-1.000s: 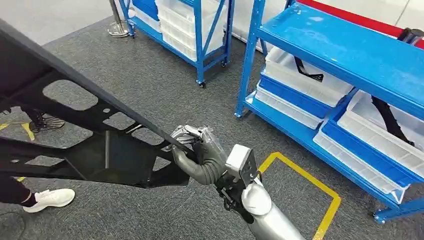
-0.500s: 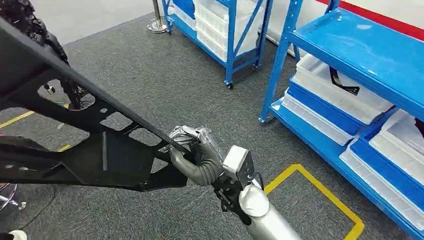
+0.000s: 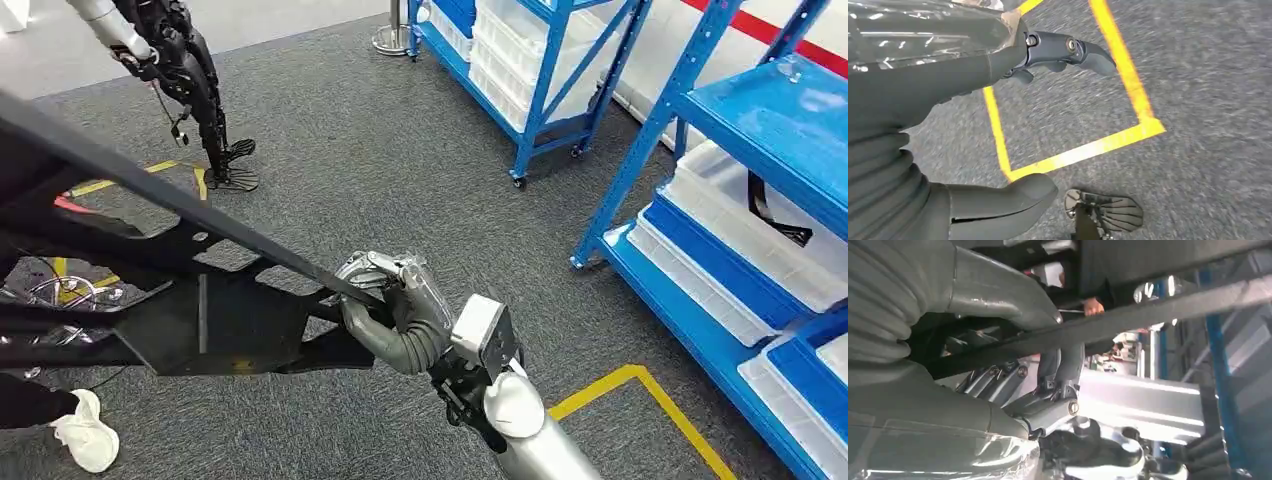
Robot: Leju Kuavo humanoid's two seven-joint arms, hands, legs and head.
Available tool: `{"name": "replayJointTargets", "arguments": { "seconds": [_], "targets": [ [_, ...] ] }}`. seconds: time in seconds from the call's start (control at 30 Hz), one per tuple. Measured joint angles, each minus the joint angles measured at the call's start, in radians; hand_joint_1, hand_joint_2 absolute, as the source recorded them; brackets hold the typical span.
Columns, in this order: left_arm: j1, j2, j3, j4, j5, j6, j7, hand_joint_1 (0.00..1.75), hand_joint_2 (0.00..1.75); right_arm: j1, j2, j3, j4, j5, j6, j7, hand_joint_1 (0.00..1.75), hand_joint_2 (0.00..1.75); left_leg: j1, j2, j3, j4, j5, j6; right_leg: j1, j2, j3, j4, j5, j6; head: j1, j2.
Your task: Take the parts from the cabinet and place them on the table.
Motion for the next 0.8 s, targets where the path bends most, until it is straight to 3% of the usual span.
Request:
{"name": "replayJointTargets", "arguments": {
  "seconds": [0.03, 0.1, 0.13, 0.17, 0.2, 0.27, 0.3, 0.33, 0.37, 0.4, 0.47, 0.5, 0.53, 0.6, 0.63, 0.67, 0.7, 0.8],
  "targets": [
    [0.002, -0.001, 0.0, 0.0, 0.0, 0.0, 0.0, 0.0, 1.75, 0.0, 0.0, 0.0, 0.0, 0.003, 0.005, 0.0, 1.75, 1.75, 0.001, -0.013, 0.0, 0.001, 0.0, -0.001, -0.003, 0.0, 0.005, -0.019, 0.015, 0.01, 0.0, 0.0],
    [0.001, -0.003, 0.0, 0.0, -0.002, 0.002, 0.002, 0.0, 1.75, -0.002, 0.001, -0.001, 0.0, 0.007, 0.011, 0.0, 1.75, 1.75, 0.008, -0.047, 0.001, 0.008, -0.001, -0.009, -0.014, 0.01, 0.079, -0.184, 0.095, 0.043, 0.0, 0.0],
    [0.001, -0.004, 0.0, 0.0, -0.003, 0.002, 0.002, 0.0, 1.75, -0.003, 0.001, -0.002, 0.001, 0.009, 0.015, -0.001, 1.75, 1.75, 0.011, -0.061, -0.002, 0.017, -0.006, -0.017, -0.025, 0.04, 0.121, -0.274, 0.13, 0.057, 0.001, 0.0],
    [0.0, -0.002, 0.0, 0.001, -0.003, 0.003, 0.002, 0.0, 1.75, -0.005, 0.0, -0.001, 0.004, 0.01, 0.016, -0.003, 1.75, 1.75, 0.006, -0.073, -0.014, 0.033, -0.011, -0.028, -0.031, 0.083, 0.13, -0.303, 0.13, 0.056, 0.002, 0.0],
    [0.0, -0.002, 0.0, 0.0, -0.003, 0.004, 0.003, 0.0, 1.75, -0.004, 0.001, -0.002, 0.006, 0.011, 0.017, -0.005, 1.75, 1.75, 0.007, -0.084, -0.021, 0.036, -0.012, -0.033, -0.029, 0.067, 0.131, -0.302, 0.135, 0.039, 0.001, 0.0],
    [0.008, -0.002, 0.0, 0.001, -0.005, 0.005, 0.003, 0.0, 1.75, -0.008, 0.005, -0.004, 0.008, 0.012, 0.022, -0.008, 1.75, 1.75, 0.013, -0.098, -0.026, 0.028, -0.002, -0.044, -0.019, 0.053, 0.13, -0.3, 0.138, 0.027, 0.001, 0.0],
    [0.012, -0.001, 0.0, 0.002, -0.005, 0.005, 0.003, 0.0, 1.75, -0.01, 0.01, -0.004, 0.008, 0.012, 0.024, -0.009, 1.75, 1.75, 0.015, -0.108, -0.03, 0.028, -0.001, -0.047, -0.024, 0.043, 0.131, -0.302, 0.142, 0.02, 0.0, 0.0],
    [0.013, -0.002, 0.0, 0.002, -0.005, 0.003, 0.003, 0.0, 1.75, -0.015, 0.014, -0.005, 0.008, 0.012, 0.026, -0.009, 1.75, 1.75, 0.014, -0.069, -0.032, 0.038, -0.009, -0.049, -0.027, 0.032, 0.133, -0.305, 0.144, 0.015, 0.001, 0.0],
    [0.01, -0.003, 0.0, 0.002, -0.005, 0.003, 0.003, 0.0, 1.75, -0.016, 0.017, -0.005, 0.008, 0.012, 0.027, -0.01, 1.75, 1.75, 0.008, -0.007, -0.05, 0.074, -0.032, -0.052, -0.025, 0.021, 0.134, -0.306, 0.143, 0.006, -0.005, 0.0],
    [0.006, -0.003, 0.0, 0.002, -0.005, 0.003, 0.003, 0.0, 1.75, -0.019, 0.017, -0.006, 0.008, 0.011, 0.028, -0.011, 1.75, 1.75, 0.009, 0.022, -0.081, 0.14, -0.068, -0.055, -0.021, 0.009, 0.134, -0.305, 0.141, -0.001, -0.006, 0.0],
    [0.002, -0.004, 0.0, 0.002, -0.005, 0.003, 0.003, 0.0, 1.75, -0.018, 0.017, -0.006, 0.013, 0.012, 0.03, -0.011, 1.75, 1.75, 0.01, 0.038, -0.16, 0.298, -0.136, -0.057, -0.012, -0.021, 0.133, -0.305, 0.138, -0.007, -0.006, 0.0],
    [0.003, -0.005, 0.0, 0.002, -0.005, 0.003, 0.003, 0.0, 1.75, -0.018, 0.017, -0.006, 0.016, 0.012, 0.031, -0.011, 1.75, 1.75, 0.01, 0.039, -0.186, 0.349, -0.146, -0.057, -0.009, -0.035, 0.134, -0.305, 0.137, -0.009, -0.006, 0.0],
    [0.005, -0.006, 0.0, 0.002, -0.005, 0.003, 0.003, 0.0, 1.75, -0.018, 0.017, -0.006, 0.016, 0.012, 0.031, -0.011, 1.75, 1.75, 0.01, 0.04, -0.183, 0.342, -0.13, -0.055, -0.006, -0.049, 0.135, -0.305, 0.135, -0.01, -0.006, 0.0],
    [0.005, -0.006, 0.0, 0.002, -0.005, 0.003, 0.003, 0.0, 1.75, -0.02, 0.019, -0.006, 0.016, 0.012, 0.033, -0.011, 1.75, 1.75, 0.008, 0.047, -0.11, 0.205, -0.055, -0.044, -0.003, -0.072, 0.139, -0.305, 0.132, -0.014, -0.006, 0.0],
    [0.005, -0.005, 0.0, 0.002, -0.006, 0.003, 0.003, 0.0, 1.75, -0.023, 0.021, -0.006, 0.016, 0.012, 0.033, -0.011, 1.75, 1.75, 0.005, 0.07, -0.058, 0.114, -0.019, -0.036, -0.001, -0.082, 0.142, -0.305, 0.129, -0.015, -0.006, 0.0],
    [0.002, -0.005, 0.0, 0.002, -0.005, 0.003, 0.003, 0.0, 1.75, -0.026, 0.021, -0.006, 0.016, 0.012, 0.034, -0.011, 1.75, 1.75, -0.006, 0.135, -0.026, 0.052, -0.023, -0.031, 0.0, -0.09, 0.144, -0.306, 0.127, -0.014, -0.006, 0.0],
    [0.0, -0.005, 0.0, 0.002, -0.006, 0.003, 0.003, 0.0, 1.75, -0.027, 0.021, -0.006, 0.016, 0.011, 0.034, -0.011, 1.75, 1.75, -0.018, 0.14, -0.026, 0.046, -0.024, -0.024, 0.014, -0.1, 0.142, -0.307, 0.123, -0.007, -0.005, 0.0],
    [0.003, -0.003, 0.0, 0.002, -0.008, 0.004, 0.003, 0.0, 1.75, -0.027, 0.022, -0.006, 0.017, 0.012, 0.034, -0.011, 1.75, 1.75, -0.026, 0.099, -0.031, 0.041, -0.024, -0.012, 0.009, -0.132, 0.152, -0.314, 0.12, 0.003, -0.005, 0.0]
  ]
}}
